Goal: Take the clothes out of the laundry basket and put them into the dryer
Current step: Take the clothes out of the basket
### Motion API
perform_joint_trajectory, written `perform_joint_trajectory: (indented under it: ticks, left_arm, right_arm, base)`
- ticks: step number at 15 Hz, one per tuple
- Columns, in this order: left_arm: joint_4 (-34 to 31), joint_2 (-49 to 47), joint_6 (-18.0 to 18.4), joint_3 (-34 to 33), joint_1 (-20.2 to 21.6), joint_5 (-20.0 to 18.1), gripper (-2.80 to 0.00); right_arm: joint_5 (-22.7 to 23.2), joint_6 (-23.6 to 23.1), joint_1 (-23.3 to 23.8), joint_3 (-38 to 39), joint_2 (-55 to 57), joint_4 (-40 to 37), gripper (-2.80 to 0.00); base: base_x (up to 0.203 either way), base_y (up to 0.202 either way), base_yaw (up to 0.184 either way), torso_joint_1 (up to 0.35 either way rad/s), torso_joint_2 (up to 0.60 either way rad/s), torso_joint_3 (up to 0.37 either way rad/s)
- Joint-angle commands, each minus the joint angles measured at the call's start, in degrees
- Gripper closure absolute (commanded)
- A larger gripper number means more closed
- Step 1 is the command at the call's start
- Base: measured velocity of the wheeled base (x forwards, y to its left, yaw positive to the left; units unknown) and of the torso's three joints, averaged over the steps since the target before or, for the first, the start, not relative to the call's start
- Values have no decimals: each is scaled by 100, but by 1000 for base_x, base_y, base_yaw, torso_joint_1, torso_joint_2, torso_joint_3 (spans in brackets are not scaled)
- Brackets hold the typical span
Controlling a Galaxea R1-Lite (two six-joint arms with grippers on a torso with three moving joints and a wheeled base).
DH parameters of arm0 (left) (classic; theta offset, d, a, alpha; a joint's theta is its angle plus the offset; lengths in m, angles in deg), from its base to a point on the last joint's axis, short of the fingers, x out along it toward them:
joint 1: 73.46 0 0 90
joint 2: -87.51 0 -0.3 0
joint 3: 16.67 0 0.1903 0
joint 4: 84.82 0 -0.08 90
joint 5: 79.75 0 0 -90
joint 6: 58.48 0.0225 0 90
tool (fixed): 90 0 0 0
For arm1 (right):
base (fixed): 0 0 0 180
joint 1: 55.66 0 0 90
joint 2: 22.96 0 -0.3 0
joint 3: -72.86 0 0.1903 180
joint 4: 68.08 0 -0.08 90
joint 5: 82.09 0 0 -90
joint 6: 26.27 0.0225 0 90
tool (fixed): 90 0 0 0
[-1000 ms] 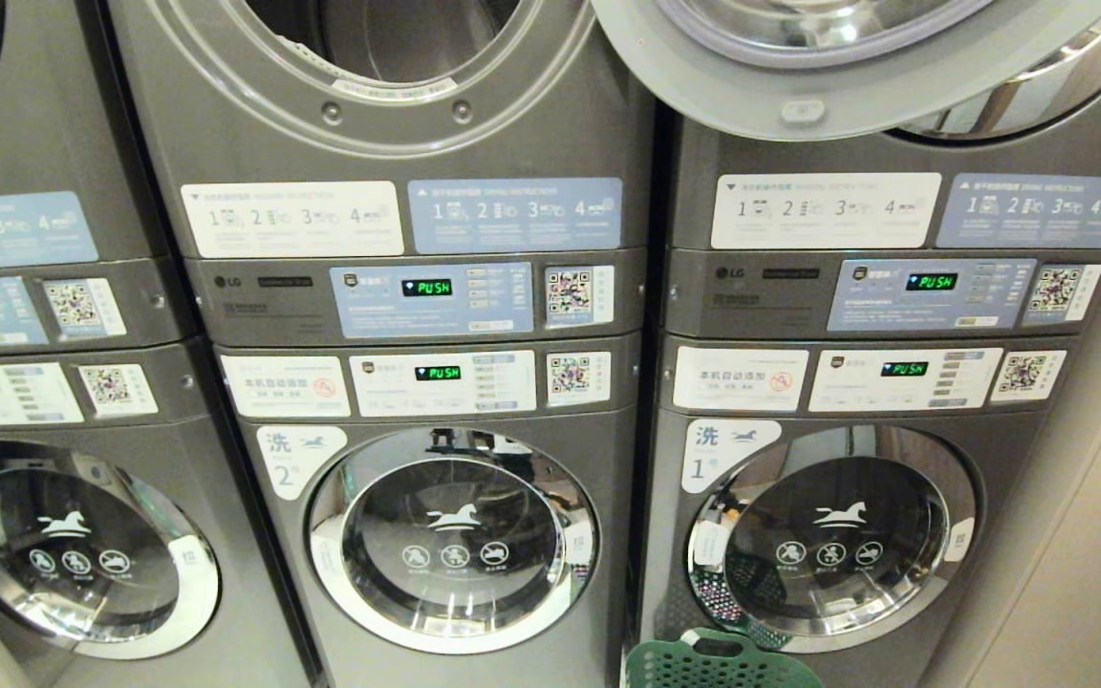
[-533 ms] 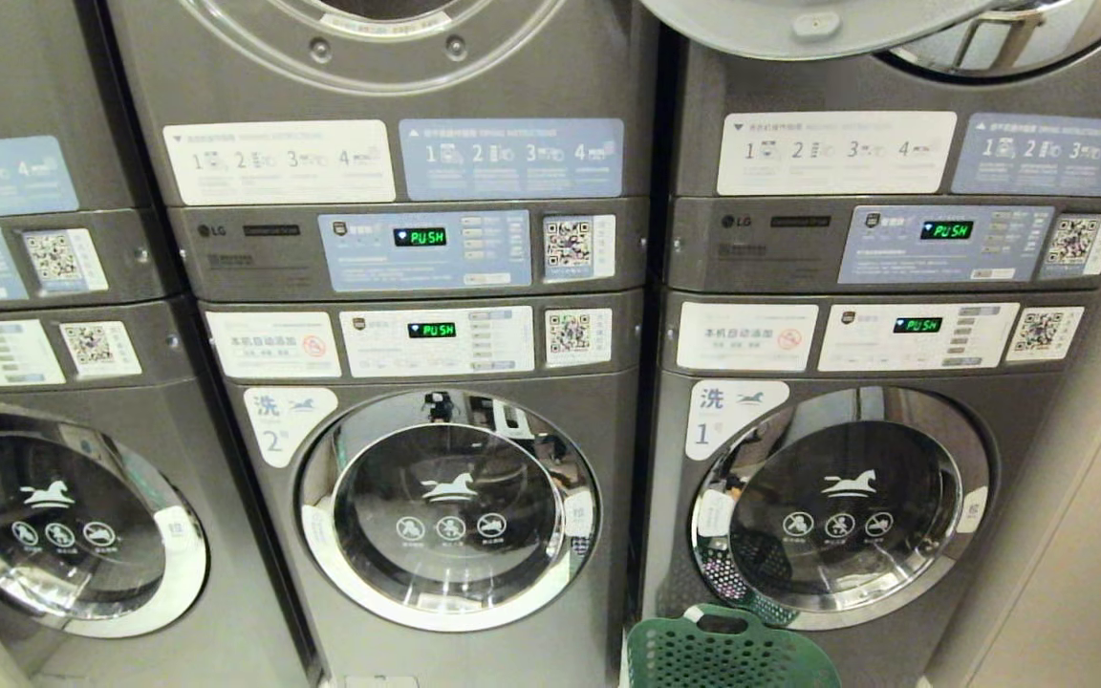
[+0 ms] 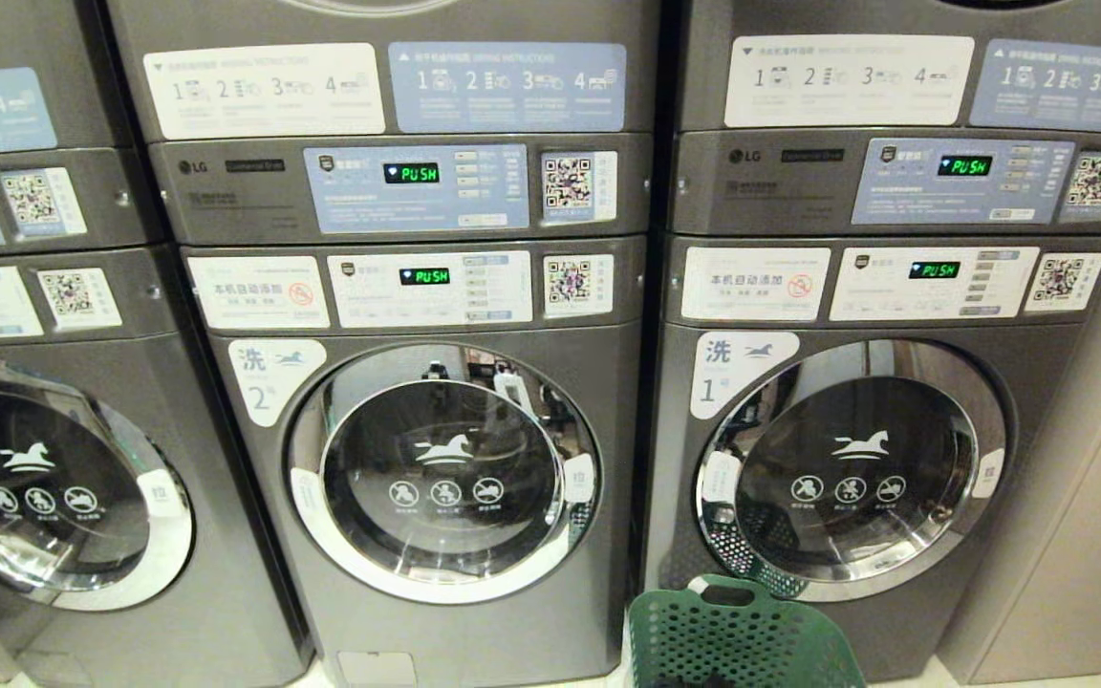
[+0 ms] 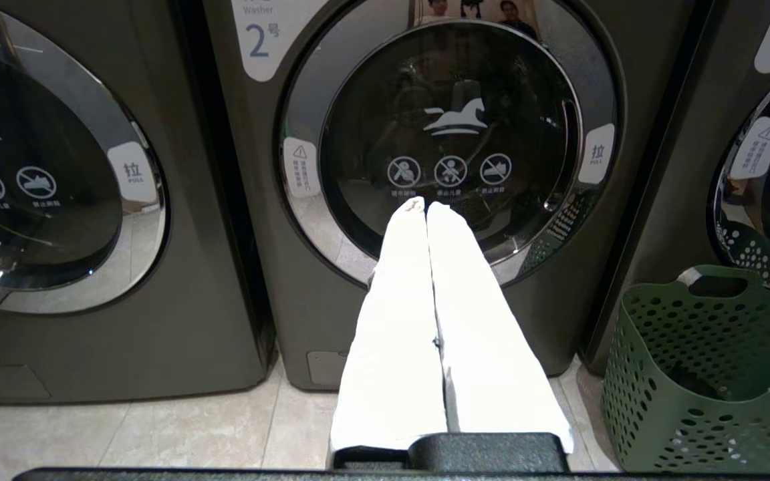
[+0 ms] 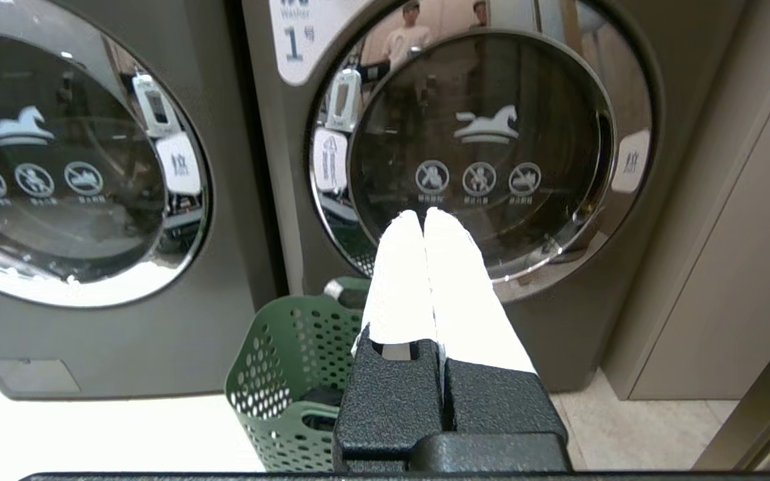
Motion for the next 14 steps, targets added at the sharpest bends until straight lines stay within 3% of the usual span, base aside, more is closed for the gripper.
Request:
perform_joint_trajectory:
  ticks: [1, 3, 14]
  left_arm:
    - [-2, 2, 2, -1, 2, 2, 0]
    - [-2, 2, 2, -1, 2, 2, 0]
    - [-2, 2, 11, 8, 2, 2, 0]
  right_arm:
    - [0, 2, 0, 1, -2, 2, 0]
    - [-6, 2, 0, 1, -2, 2, 0]
    - [2, -7, 0, 1, -2, 2, 0]
  base:
    - [0, 0, 0, -118, 472, 345]
    - [0, 0, 0, -95, 444, 342]
    - [0, 0, 0, -11, 47, 5]
